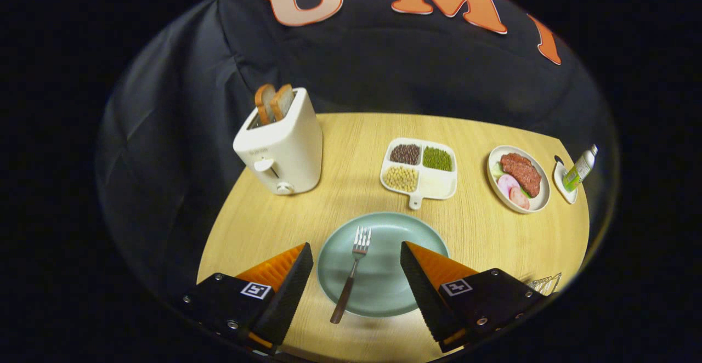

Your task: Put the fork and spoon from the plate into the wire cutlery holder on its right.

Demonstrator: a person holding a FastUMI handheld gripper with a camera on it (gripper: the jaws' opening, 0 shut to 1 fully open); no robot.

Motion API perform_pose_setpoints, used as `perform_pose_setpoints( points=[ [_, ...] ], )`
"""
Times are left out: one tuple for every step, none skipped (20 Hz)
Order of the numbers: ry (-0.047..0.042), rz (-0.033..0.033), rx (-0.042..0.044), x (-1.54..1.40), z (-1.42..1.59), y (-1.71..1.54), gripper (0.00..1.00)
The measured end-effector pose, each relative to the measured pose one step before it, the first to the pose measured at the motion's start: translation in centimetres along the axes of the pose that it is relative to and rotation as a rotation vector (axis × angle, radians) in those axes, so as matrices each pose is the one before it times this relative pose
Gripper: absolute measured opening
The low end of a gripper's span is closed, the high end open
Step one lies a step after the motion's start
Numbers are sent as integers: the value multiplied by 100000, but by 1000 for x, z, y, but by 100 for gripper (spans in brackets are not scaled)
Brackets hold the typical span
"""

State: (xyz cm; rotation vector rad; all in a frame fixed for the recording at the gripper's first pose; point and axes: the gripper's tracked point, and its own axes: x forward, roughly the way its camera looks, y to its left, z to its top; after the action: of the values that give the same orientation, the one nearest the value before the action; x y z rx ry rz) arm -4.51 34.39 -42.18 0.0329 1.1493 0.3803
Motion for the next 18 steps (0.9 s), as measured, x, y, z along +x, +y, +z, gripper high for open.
perform_pose_setpoints(
  points=[
    [4895,-124,-371,543,-896,171,96],
    [4070,110,-258,575,-657,135,96],
    [5007,157,-738,641,-604,171,96],
    [4484,895,-348,502,-816,306,94],
    [3784,-520,-329,668,-685,82,94],
    [2861,-429,-807,860,-524,77,91],
    [3092,-1621,-611,677,-464,-241,89],
    [3391,-695,-86,443,-609,-19,84],
    [3150,700,984,613,-445,322,82],
    [2658,1018,1593,677,-436,515,79],
    [1804,-477,788,535,-233,-55,76],
    [964,-1855,-375,507,-224,-287,71],
    [928,-2628,-610,402,-156,-458,67],
    [478,-1546,-59,588,-161,-173,61],
    [960,-1218,630,496,-198,-145,55],
    [1154,-233,868,340,-198,58,46],
    [778,-200,1160,289,-96,6,40],
    [7,-1030,1300,-34,66,-222,30]
  ],
)
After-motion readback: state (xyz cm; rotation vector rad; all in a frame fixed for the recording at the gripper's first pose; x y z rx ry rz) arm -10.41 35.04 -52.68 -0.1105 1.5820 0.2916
